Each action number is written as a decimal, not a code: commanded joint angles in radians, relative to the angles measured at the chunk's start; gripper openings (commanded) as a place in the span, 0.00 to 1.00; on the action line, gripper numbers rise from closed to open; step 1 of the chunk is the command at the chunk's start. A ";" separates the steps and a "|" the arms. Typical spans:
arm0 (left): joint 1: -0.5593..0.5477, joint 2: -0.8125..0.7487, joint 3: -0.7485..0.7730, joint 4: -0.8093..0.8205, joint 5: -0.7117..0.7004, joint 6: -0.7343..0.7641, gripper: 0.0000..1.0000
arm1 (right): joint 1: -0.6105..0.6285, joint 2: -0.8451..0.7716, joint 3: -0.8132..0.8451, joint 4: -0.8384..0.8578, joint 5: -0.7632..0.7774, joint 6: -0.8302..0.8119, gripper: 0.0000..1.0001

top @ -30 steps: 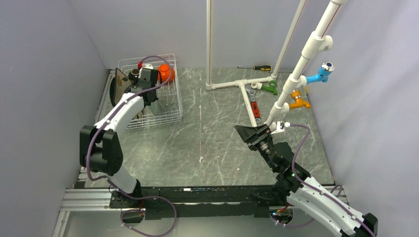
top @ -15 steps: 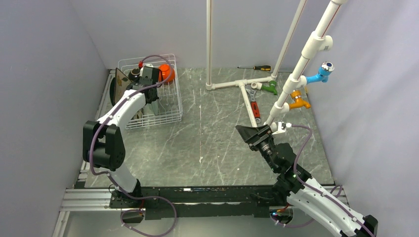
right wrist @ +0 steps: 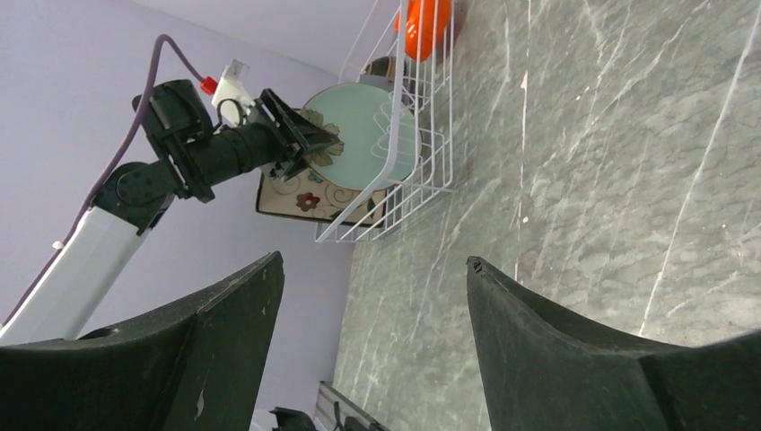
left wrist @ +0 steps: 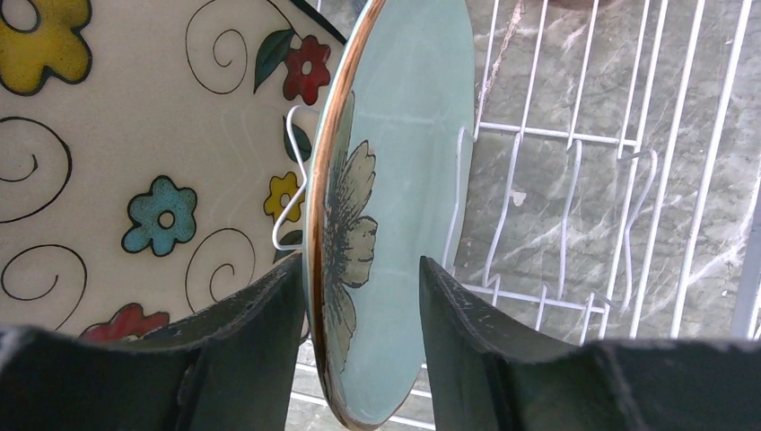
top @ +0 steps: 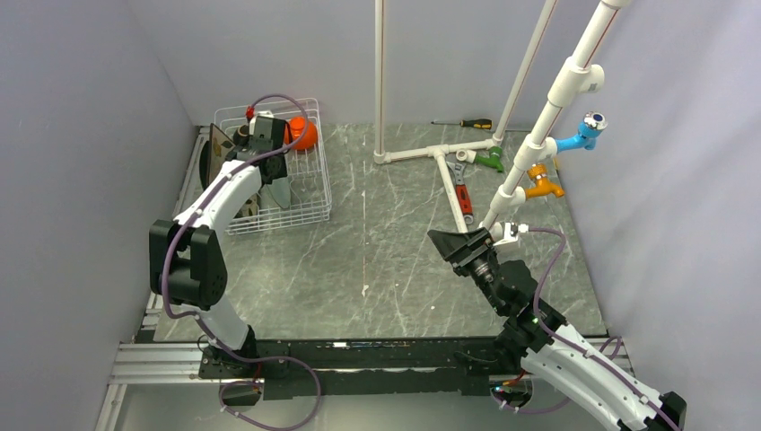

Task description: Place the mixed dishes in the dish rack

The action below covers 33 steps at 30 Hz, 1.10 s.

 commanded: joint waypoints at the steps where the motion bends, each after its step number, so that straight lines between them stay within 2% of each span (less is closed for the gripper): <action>1: 0.001 -0.041 0.034 0.022 -0.005 -0.014 0.55 | -0.001 -0.008 0.036 0.001 0.015 -0.025 0.76; 6: 0.000 -0.078 0.028 0.016 0.001 -0.017 0.70 | -0.002 -0.010 0.059 -0.034 0.024 -0.048 0.76; 12: 0.000 -0.190 -0.022 0.050 0.020 -0.007 0.83 | -0.002 -0.028 0.140 -0.170 0.053 -0.131 0.79; 18: 0.000 -0.363 -0.126 0.127 0.060 0.038 0.98 | 0.000 -0.037 0.250 -0.319 0.077 -0.237 0.89; 23: -0.004 -0.541 -0.224 0.204 0.131 0.082 0.99 | -0.001 -0.033 0.358 -0.427 0.082 -0.350 0.99; 27: -0.014 -0.697 -0.280 0.258 0.225 0.105 0.99 | -0.001 -0.021 0.464 -0.509 0.083 -0.456 0.99; 33: -0.014 -0.929 -0.293 0.312 0.469 0.039 0.99 | -0.001 -0.018 0.627 -0.597 0.077 -0.616 0.99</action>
